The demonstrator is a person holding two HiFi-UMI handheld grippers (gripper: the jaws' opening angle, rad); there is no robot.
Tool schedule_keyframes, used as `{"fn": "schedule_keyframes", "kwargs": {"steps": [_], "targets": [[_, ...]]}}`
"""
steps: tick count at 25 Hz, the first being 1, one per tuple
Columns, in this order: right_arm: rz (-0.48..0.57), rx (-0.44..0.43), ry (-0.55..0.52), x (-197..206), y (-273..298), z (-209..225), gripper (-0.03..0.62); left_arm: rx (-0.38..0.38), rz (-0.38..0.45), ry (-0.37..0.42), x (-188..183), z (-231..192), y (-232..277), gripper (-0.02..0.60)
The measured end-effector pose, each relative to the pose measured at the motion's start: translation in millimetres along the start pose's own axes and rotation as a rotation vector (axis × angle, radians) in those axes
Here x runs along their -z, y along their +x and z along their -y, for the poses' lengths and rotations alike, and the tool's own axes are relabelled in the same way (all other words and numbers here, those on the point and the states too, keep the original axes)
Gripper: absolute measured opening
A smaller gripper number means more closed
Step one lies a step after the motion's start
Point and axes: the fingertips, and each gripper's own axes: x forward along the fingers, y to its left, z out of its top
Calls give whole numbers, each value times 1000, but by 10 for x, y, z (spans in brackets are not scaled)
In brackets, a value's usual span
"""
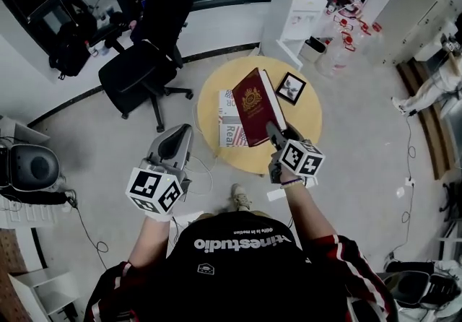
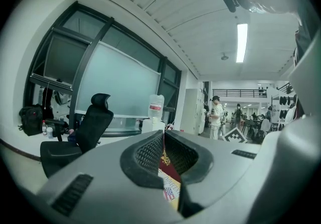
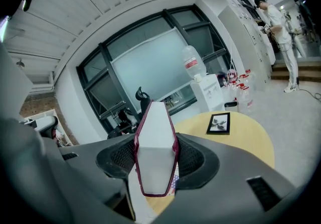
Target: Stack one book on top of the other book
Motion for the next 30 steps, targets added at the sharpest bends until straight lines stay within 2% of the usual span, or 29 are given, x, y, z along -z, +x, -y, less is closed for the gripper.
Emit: {"fn": "schedule_keyframes", "kwargs": {"steps": [9, 20, 25, 30], "targets": [[-37, 8, 48, 236, 310, 53, 242, -35, -21, 1, 59, -110, 10, 23], [-102, 57, 141, 519, 721, 258, 242, -68, -37, 13, 3, -205, 113, 23], [-100, 67, 207, 633, 895, 291, 242, -83, -45, 18, -12, -338, 116, 23], [-78, 68, 321, 722, 948, 376, 242, -86, -53, 22, 14, -388, 146, 23]]}}
